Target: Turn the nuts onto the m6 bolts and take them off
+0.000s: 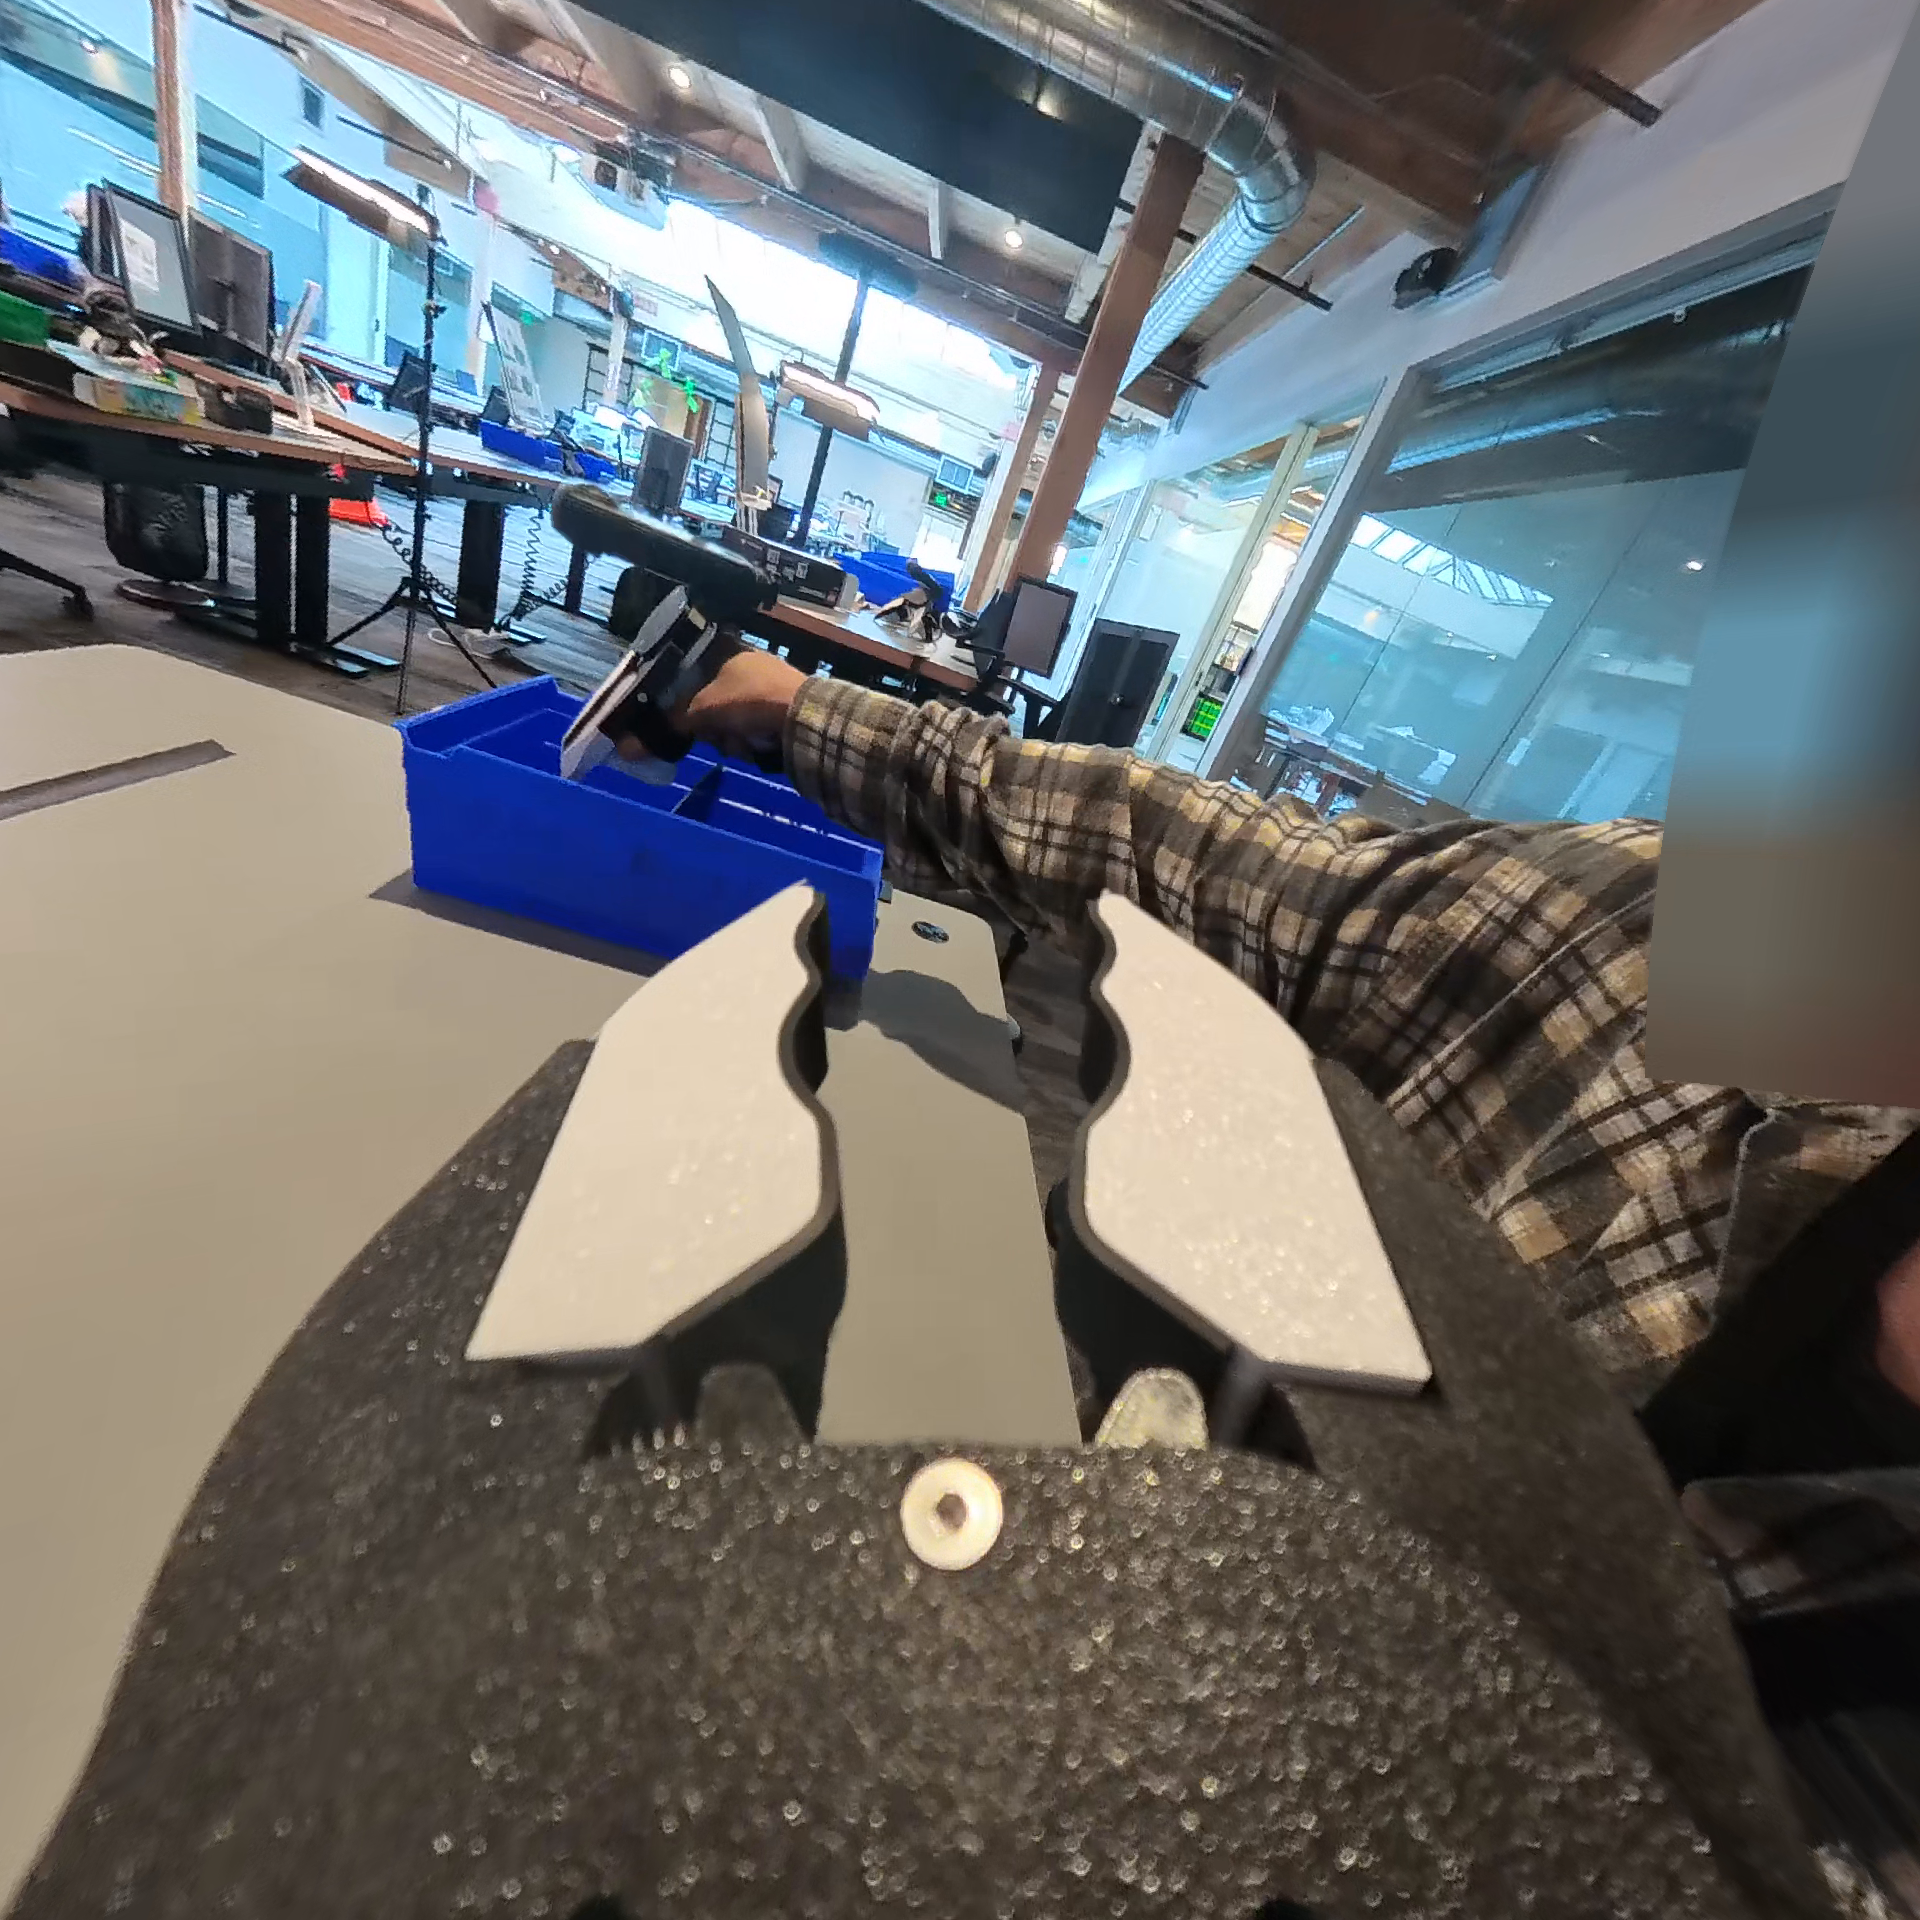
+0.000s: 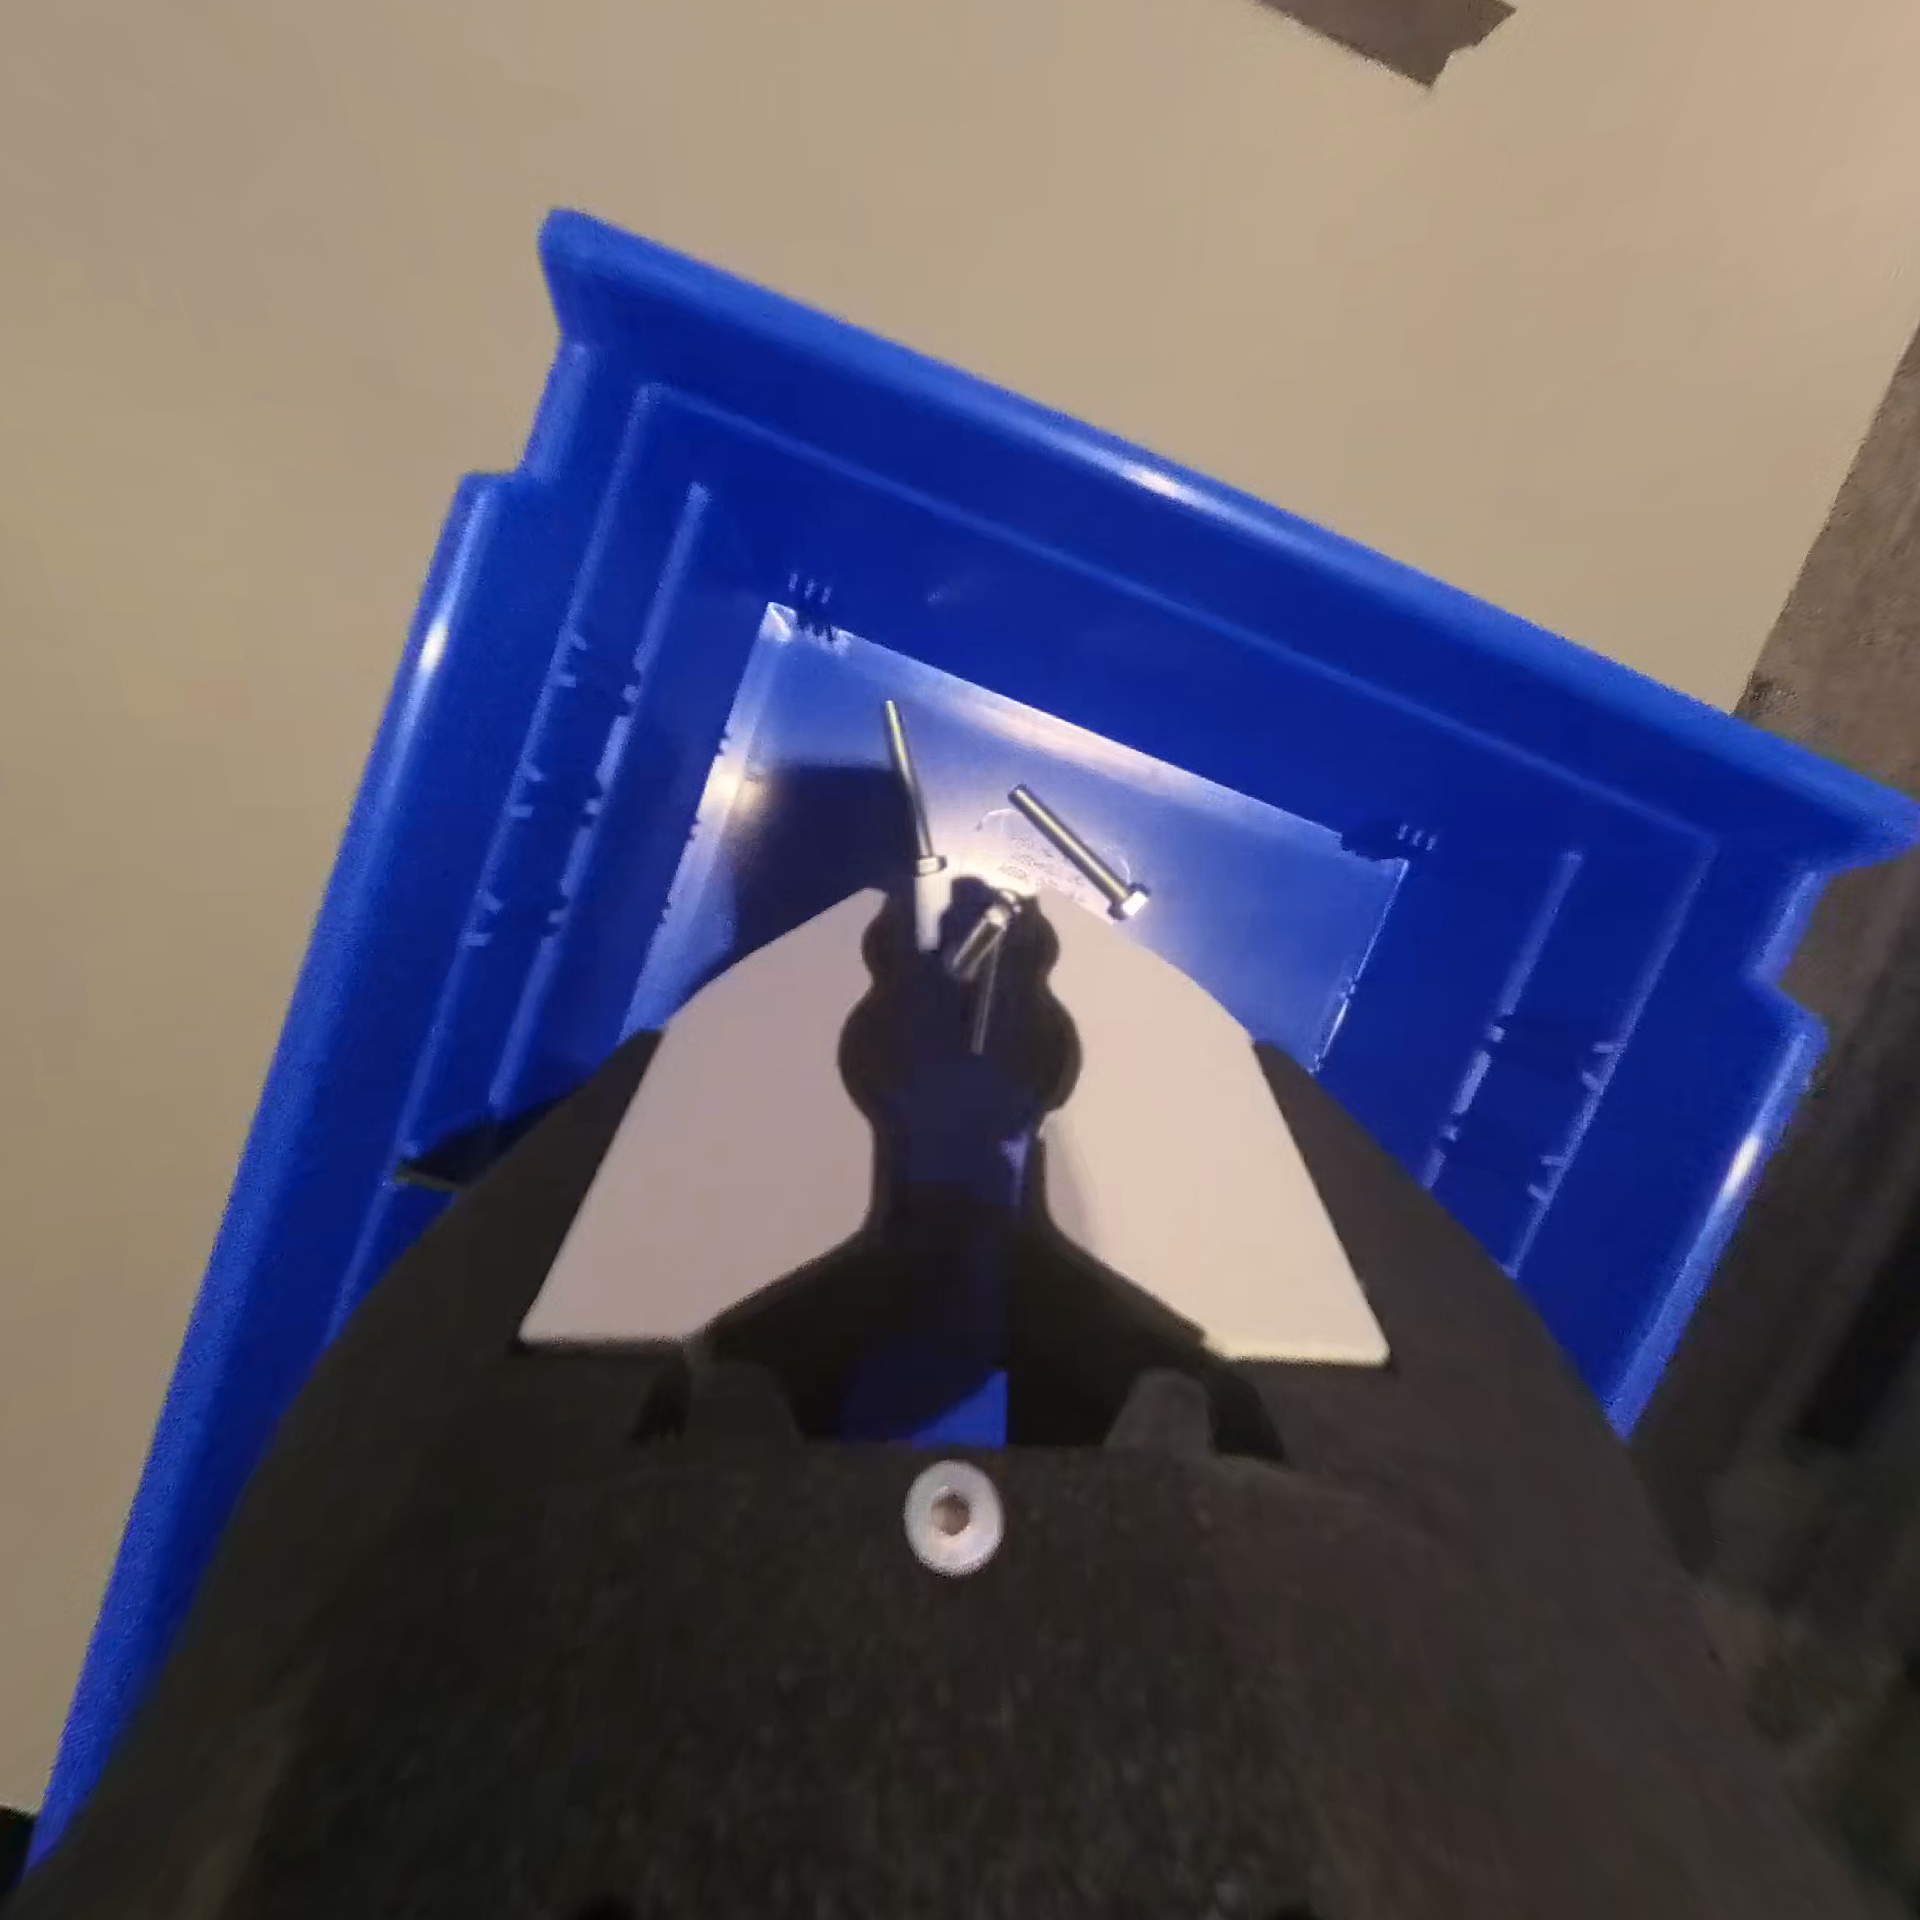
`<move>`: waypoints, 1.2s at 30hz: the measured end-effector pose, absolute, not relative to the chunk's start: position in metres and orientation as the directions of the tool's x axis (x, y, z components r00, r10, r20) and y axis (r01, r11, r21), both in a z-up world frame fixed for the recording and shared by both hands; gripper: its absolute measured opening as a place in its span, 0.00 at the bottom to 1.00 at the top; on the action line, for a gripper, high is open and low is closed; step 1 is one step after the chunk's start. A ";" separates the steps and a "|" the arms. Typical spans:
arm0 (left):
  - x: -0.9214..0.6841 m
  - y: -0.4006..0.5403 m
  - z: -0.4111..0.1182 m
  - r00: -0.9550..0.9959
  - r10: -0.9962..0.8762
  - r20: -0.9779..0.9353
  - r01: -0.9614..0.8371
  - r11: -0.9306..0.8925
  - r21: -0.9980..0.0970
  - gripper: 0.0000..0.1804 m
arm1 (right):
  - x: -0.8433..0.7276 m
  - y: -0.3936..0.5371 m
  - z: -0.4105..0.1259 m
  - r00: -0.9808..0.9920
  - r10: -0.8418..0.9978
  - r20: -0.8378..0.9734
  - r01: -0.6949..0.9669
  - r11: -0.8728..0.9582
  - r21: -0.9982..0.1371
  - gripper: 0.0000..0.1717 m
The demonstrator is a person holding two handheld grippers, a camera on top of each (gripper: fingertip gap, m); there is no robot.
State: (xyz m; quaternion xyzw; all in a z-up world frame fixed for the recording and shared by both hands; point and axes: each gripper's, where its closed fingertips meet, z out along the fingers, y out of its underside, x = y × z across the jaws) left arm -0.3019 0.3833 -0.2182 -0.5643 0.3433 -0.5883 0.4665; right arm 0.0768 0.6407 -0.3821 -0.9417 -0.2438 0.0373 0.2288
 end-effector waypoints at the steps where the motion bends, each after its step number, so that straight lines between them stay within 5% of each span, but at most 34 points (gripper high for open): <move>1: -0.302 0.384 -0.218 0.071 -0.936 0.344 0.163 -0.329 -0.930 0.25 | 0.076 0.641 -0.379 0.876 0.481 0.038 0.444 -0.771 -0.456 0.15; 6: -0.298 0.384 -0.220 0.064 -0.936 0.346 0.157 -0.332 -0.930 0.25 | 0.111 0.635 -0.328 0.907 0.416 0.069 0.394 -0.778 -0.490 0.28; 14: -0.303 0.387 -0.217 0.051 -0.935 0.351 0.186 -0.337 -0.923 0.25 | 0.208 0.545 -0.335 0.980 0.198 -0.014 0.188 -0.946 -0.263 0.35; 19: -0.308 0.379 -0.214 0.049 -0.937 0.347 0.183 -0.333 -0.925 0.25 | 0.208 0.513 -0.385 0.982 0.133 -0.132 0.112 -0.982 -0.155 0.27; 24: -0.329 0.365 -0.210 0.108 -0.940 0.324 0.165 -0.304 -0.938 0.25 | 0.212 0.514 -0.412 0.990 0.118 -0.080 0.109 -0.988 -0.105 0.03; 36: -0.439 0.335 -0.197 0.380 -0.869 0.317 0.237 -0.240 -0.941 0.24 | 0.097 0.525 -0.411 0.960 0.259 -0.107 0.244 -0.960 -0.139 0.04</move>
